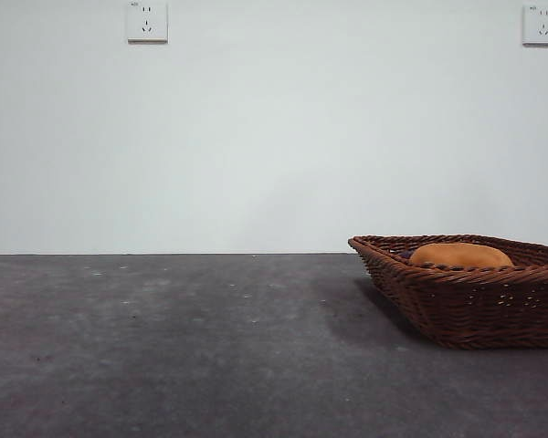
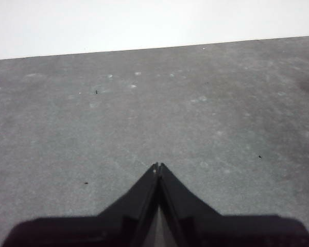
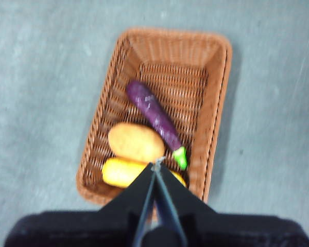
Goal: Help me put the vegetables on the table into the basket
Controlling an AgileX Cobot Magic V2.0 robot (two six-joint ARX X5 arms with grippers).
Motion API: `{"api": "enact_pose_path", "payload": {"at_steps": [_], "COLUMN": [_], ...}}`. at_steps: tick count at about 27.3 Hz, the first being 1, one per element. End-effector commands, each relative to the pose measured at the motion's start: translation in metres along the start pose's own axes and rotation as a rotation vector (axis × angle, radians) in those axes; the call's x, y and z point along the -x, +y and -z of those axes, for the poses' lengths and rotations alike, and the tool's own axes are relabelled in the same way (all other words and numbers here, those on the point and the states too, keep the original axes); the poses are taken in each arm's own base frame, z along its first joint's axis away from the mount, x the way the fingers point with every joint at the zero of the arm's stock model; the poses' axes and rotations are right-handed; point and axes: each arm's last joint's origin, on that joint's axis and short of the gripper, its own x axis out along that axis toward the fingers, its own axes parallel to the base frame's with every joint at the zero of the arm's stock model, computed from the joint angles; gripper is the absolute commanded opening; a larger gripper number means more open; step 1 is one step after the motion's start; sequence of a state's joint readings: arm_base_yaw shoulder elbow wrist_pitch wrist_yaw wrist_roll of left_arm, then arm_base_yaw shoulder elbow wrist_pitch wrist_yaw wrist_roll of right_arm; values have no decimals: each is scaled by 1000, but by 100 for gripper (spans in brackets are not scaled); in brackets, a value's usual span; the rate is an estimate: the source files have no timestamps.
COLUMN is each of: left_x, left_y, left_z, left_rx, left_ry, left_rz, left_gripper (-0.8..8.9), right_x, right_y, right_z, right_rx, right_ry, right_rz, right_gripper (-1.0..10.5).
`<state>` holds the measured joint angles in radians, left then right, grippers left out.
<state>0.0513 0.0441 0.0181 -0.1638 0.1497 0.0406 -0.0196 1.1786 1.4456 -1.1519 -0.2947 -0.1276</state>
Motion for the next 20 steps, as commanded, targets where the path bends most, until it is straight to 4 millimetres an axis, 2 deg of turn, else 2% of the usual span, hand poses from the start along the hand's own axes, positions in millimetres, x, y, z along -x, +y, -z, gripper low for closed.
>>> {"api": "enact_pose_path", "payload": {"at_steps": [1, 3, 5, 8, 10, 11, 13, 16, 20], "left_x": [-1, -2, -2, -2, -2, -2, -2, -2, -2], "left_y": [0, 0, 0, 0, 0, 0, 0, 0, 0], "left_z": [3, 4, 4, 4, 4, 5, 5, 5, 5], "left_rx": [6, 8, 9, 9, 9, 9, 10, 10, 10], "left_ry": [14, 21, 27, 31, 31, 33, 33, 33, 33], "left_rz": [5, 5, 5, 5, 5, 6, 6, 6, 6], "left_gripper": [-3, -3, -3, -3, -3, -3, -3, -3, -3], "right_x": [9, 29, 58, 99, 111, 111, 97, 65, 22], "right_y": [2, 8, 18, 34, 40, 42, 41, 35, 25], "right_z": [-1, 3, 14, 39, 60, 72, 98, 128, 155], "right_rx": [48, 66, 120, 171, 199, 210, 226, 222, 195], "right_ry": [-70, -168, -287, -482, -583, -624, -685, -730, -734], "right_rz": [33, 65, 84, 113, 127, 135, 144, 143, 147], "right_gripper": [1, 1, 1, 0, 0, 1, 1, 1, 1]}}
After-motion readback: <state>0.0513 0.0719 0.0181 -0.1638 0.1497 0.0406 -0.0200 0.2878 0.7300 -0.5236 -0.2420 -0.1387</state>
